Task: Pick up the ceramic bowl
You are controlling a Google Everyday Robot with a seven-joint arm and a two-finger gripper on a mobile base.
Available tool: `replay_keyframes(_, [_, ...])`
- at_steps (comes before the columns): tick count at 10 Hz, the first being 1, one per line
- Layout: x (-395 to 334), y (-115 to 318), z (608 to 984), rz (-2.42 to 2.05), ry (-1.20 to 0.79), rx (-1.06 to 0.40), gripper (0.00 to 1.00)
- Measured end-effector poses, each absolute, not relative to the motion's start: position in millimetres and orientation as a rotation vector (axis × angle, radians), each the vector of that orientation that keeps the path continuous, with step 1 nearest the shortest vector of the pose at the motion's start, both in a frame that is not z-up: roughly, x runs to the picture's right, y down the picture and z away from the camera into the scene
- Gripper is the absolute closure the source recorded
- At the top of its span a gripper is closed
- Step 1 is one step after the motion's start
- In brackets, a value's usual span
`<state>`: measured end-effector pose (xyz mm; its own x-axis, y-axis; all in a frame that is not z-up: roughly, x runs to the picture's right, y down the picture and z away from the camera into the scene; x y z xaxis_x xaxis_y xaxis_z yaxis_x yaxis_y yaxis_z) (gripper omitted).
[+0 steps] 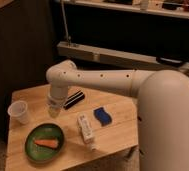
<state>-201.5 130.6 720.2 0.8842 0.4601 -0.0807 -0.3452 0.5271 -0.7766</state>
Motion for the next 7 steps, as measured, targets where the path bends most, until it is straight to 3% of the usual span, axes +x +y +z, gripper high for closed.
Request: replay_keyframes(7, [-199.3,132.1,770.0,0.516,-0.116,-0.898,0.20])
